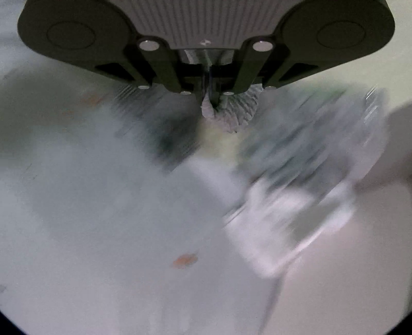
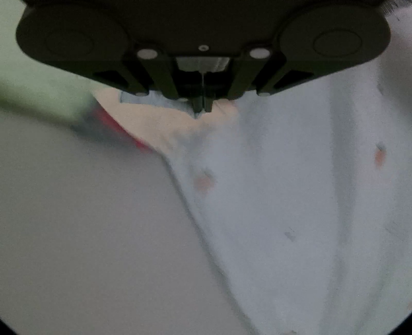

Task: Fold clothes

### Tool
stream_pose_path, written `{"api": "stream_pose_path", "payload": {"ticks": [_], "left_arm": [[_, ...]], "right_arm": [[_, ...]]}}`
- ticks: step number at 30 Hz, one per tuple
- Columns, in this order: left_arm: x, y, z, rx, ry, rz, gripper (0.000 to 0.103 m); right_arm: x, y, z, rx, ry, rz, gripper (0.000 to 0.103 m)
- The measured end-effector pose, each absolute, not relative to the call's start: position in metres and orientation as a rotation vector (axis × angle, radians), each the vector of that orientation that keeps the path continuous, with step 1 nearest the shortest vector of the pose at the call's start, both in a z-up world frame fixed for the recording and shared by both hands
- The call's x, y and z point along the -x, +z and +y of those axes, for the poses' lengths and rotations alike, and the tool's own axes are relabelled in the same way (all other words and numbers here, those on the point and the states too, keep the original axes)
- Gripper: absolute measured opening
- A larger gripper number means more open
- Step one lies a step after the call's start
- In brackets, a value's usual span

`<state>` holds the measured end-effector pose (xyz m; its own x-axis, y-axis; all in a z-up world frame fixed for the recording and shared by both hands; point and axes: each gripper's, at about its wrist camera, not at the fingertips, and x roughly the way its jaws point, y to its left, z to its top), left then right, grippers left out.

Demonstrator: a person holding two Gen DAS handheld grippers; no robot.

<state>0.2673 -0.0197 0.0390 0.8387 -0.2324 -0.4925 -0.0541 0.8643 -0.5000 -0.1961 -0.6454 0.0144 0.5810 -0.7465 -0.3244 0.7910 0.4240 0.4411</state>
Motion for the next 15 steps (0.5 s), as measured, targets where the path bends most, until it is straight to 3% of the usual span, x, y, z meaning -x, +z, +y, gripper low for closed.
{"api": "stream_pose_path", "payload": {"ticks": [4,7,11,15], "left_arm": [[-0.275,0.107,-0.012,0.619,-0.194,0.423,0.001],[-0.259,0.127,0.004,0.612,-0.215,0.355,0.002],[-0.214,0.103,0.035,0.602,-0.176,0.367,0.002],[-0.170,0.043,0.064,0.504,-0.039,0.478,0.002]], "right_arm": [[0.192,0.088,-0.651,-0.549,-0.911,-0.126,0.001],[0.216,0.121,-0.642,-0.488,-0.915,-0.217,0.001],[0.261,0.109,-0.629,-0.513,-0.931,-0.227,0.001],[0.286,0.043,-0.611,-0.572,-0.971,-0.054,0.001]]}}
